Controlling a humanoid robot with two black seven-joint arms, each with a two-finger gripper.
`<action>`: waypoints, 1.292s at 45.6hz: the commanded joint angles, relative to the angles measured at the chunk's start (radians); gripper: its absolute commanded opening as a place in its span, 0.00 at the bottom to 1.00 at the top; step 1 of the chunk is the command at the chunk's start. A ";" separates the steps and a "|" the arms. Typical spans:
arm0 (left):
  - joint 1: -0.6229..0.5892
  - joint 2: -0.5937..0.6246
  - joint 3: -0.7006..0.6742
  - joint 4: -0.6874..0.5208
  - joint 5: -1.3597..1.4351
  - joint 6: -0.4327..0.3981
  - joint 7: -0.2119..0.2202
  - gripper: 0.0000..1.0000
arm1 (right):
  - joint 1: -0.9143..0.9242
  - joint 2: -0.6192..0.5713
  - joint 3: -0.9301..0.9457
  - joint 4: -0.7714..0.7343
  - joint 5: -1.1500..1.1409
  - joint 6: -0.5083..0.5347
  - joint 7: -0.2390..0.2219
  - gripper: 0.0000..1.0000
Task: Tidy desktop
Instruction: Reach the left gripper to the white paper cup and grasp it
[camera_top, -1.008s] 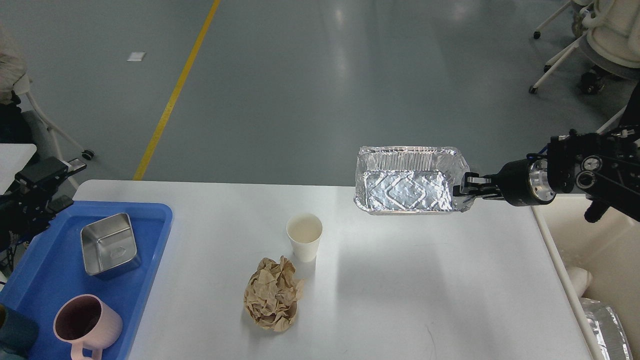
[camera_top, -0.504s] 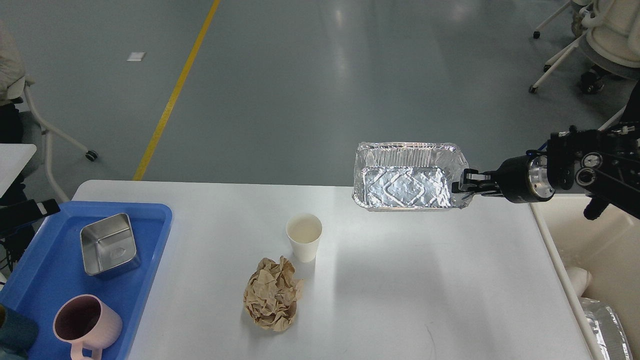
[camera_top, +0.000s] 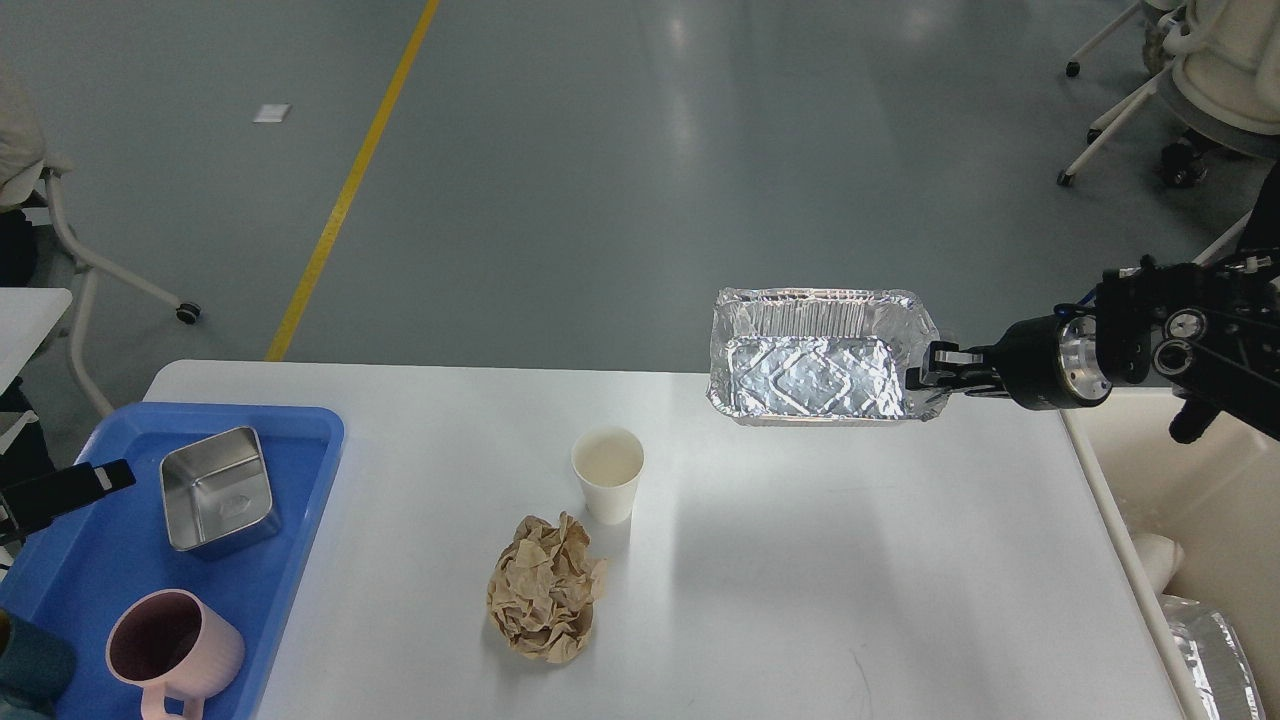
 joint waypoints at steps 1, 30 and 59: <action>-0.095 -0.159 -0.001 0.066 0.065 -0.018 0.008 0.97 | -0.007 -0.004 0.000 0.000 0.001 0.000 0.000 0.00; -0.390 -0.857 0.123 0.484 0.287 -0.103 0.146 0.97 | -0.019 0.001 0.003 0.000 0.001 -0.006 0.000 0.00; -0.459 -1.209 0.252 0.778 0.286 -0.106 0.171 0.90 | -0.035 0.003 0.011 -0.002 0.001 -0.006 0.002 0.00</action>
